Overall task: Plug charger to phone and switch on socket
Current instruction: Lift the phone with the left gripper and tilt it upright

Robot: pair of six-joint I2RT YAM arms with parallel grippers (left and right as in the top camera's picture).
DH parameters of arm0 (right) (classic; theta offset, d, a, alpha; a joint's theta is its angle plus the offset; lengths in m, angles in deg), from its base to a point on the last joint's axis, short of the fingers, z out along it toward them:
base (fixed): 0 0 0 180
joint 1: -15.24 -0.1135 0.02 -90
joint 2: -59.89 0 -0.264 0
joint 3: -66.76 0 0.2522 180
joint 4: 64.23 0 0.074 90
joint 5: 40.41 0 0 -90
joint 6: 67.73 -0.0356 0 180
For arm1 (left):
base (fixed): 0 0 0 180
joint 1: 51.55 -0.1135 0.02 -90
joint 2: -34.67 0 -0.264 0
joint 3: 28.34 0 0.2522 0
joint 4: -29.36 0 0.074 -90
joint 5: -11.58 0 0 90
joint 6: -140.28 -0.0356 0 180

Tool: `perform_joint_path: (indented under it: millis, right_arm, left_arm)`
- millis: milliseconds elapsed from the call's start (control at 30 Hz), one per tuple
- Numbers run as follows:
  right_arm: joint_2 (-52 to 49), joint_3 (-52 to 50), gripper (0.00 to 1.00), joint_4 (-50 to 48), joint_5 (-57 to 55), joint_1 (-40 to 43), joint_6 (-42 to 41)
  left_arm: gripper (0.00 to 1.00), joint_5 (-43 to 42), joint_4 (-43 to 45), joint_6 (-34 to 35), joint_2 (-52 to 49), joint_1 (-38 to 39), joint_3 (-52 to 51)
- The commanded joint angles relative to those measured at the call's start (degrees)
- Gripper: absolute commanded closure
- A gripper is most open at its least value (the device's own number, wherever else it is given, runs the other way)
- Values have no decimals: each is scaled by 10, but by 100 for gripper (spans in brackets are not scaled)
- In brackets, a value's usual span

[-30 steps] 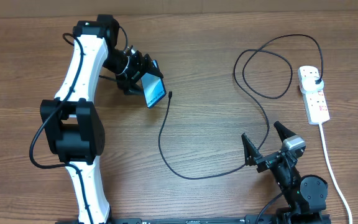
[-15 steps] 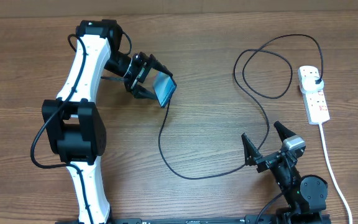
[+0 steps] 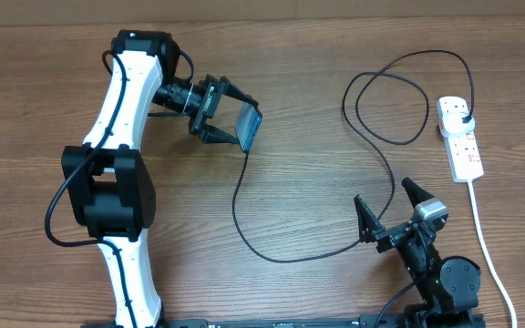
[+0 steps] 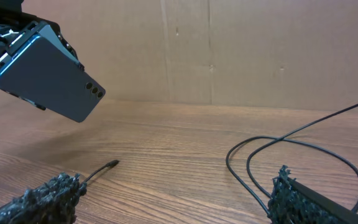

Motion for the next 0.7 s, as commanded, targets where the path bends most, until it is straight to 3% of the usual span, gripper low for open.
perform_joint_path:
  millis: [0, 367, 667]
  right_arm:
    - [5, -6, 0, -3, -2, -3, -2]
    - [5, -6, 0, -3, -2, -3, -2]
    - [5, -6, 0, -3, -2, -3, -2]
  left_arm:
    - [43, -64, -3, 4, 1, 4, 14]
    - [41, -64, -18, 3, 1, 4, 14]
    - [45, -55, -18, 3, 1, 4, 14]
